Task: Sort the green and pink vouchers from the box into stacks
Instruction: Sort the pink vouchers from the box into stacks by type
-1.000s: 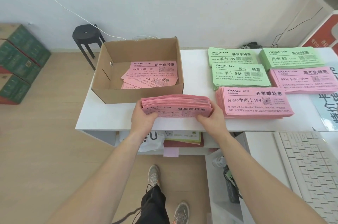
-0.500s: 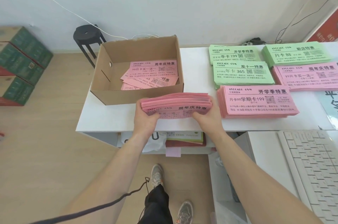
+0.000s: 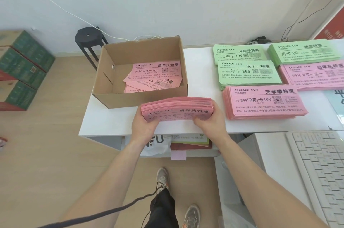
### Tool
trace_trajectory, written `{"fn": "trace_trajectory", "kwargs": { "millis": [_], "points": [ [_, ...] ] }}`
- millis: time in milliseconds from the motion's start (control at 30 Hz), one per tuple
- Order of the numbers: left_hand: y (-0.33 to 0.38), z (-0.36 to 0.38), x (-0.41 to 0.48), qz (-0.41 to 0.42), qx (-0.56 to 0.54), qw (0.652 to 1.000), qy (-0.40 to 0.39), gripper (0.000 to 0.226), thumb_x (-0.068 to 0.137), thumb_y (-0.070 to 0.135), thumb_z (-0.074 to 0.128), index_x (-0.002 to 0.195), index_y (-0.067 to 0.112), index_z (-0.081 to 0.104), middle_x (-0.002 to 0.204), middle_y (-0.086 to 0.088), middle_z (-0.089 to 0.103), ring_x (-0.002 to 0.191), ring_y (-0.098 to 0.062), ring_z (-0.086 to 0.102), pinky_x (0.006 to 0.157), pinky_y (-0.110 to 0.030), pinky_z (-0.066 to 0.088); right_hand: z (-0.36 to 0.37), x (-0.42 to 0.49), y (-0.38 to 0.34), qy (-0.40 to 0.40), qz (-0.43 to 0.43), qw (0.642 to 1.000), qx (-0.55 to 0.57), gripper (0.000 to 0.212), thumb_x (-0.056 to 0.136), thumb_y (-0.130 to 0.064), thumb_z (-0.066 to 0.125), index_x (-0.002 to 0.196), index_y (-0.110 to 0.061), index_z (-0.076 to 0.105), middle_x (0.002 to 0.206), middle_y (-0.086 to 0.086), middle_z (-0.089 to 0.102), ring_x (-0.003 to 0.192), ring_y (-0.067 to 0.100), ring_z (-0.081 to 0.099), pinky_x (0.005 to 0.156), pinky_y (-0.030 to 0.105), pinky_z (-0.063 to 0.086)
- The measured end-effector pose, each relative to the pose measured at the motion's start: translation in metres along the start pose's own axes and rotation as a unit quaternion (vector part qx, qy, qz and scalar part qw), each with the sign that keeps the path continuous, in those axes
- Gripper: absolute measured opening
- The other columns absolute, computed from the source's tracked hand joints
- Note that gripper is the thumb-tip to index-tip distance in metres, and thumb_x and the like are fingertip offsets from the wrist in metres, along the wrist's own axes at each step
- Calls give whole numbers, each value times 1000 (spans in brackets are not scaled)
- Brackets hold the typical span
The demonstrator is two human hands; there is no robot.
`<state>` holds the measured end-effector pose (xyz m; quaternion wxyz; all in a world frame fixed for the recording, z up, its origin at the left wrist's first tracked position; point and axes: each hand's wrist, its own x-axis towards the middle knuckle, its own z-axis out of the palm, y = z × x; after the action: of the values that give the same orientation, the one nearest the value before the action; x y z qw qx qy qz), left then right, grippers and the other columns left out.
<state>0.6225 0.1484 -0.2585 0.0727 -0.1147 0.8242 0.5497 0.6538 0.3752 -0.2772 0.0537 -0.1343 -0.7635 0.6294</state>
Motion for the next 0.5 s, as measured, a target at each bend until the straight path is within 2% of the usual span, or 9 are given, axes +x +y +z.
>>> {"fn": "trace_trajectory", "kwargs": {
  "millis": [100,200,333,433,500],
  "points": [
    [-2,-4,2,1,-3,1000,-4,54,78,-2,69,119,29,56,111,10,69,104,-4,64,88,-24,50,1,2,0,14,4,1000,13,58,73,5,79,121,-20,58,109,-9,70,102,1,66,88,18,54],
    [-3,-3,2,3,3,1000,-18,46,82,-3,67,114,29,56,106,10,68,100,-3,64,85,-20,48,3,5,2,6,7,1000,11,46,77,7,77,115,-13,62,104,-4,74,97,4,70,86,22,57],
    [2,-8,1,13,38,998,-47,49,88,2,67,127,27,49,109,14,65,101,-2,61,77,-7,43,1,4,-4,-15,9,1000,2,47,82,5,75,117,-22,61,108,-6,74,103,3,69,87,19,54],
    [13,-21,-3,12,77,994,-78,46,89,6,67,126,24,47,108,15,63,99,-4,59,73,-10,41,-8,2,-16,-61,29,998,1,51,82,5,74,125,-18,59,113,-6,75,106,6,70,89,23,56],
    [16,-28,-5,-11,100,991,-92,41,89,8,66,124,20,48,111,10,63,102,-10,60,77,-18,44,-11,-4,-23,-81,59,995,-25,48,82,1,76,122,-21,59,109,-9,76,101,3,71,85,22,56]
  ]
}}
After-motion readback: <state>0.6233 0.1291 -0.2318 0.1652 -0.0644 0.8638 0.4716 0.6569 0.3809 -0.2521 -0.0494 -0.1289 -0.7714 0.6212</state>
